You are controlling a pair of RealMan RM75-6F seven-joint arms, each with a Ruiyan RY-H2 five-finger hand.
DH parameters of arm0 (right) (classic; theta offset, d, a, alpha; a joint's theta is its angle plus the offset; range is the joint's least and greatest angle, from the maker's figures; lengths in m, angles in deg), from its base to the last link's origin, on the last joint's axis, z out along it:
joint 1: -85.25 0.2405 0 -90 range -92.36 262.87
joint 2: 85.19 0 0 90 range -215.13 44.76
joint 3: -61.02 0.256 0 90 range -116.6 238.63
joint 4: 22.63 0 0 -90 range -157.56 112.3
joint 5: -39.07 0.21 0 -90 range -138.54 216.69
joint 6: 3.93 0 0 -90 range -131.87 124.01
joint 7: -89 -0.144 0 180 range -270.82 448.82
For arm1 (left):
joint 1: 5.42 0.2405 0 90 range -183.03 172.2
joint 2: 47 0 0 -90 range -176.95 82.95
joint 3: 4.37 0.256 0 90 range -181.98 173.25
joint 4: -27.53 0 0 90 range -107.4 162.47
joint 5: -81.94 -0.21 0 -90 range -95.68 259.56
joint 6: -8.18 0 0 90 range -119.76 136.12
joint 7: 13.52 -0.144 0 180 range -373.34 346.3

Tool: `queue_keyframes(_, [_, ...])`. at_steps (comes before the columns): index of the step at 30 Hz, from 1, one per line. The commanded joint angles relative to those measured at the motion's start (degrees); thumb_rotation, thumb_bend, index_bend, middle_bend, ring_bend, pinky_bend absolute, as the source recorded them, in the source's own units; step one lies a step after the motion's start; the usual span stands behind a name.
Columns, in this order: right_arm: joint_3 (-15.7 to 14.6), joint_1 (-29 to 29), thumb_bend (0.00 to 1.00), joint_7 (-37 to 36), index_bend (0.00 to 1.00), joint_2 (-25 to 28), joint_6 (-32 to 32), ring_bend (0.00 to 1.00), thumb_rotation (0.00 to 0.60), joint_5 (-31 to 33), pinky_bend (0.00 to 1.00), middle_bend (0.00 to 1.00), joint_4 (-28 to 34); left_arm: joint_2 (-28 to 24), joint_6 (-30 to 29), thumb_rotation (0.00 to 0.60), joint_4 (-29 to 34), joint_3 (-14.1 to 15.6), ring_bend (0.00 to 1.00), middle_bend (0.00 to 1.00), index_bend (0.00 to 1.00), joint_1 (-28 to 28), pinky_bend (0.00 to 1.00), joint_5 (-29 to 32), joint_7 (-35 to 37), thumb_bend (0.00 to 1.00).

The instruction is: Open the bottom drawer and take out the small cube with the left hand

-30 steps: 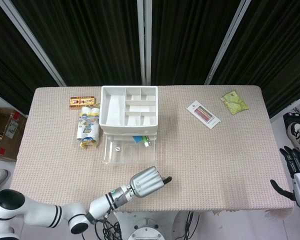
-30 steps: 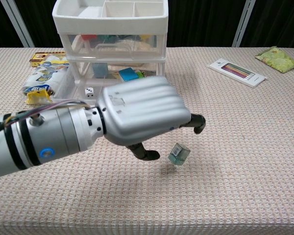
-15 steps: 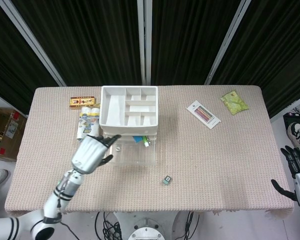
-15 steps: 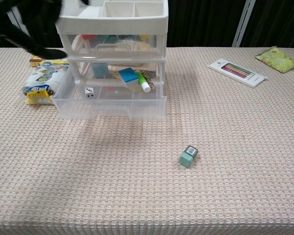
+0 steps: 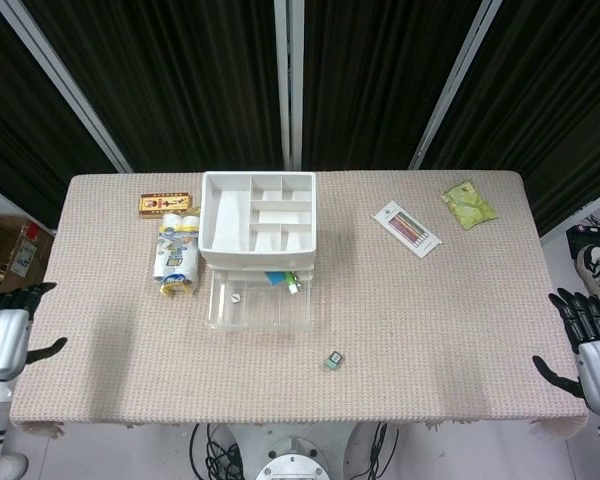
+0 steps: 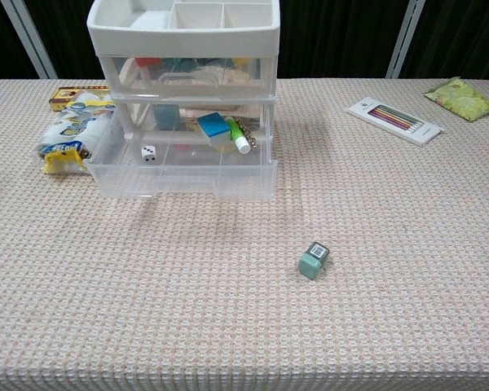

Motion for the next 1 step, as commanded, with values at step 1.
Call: queue_keyframes(1, [-0.1, 0.3, 0.14, 0.6, 0.00, -0.2, -0.3, 0.00, 0.600, -0.2, 0.03, 0.05, 0.4, 1.2, -2.2, 0.600, -2.6, 1.2, 0.25, 0.26, 0.22, 3.0, 0.26, -1.4, 2.7, 0.09])
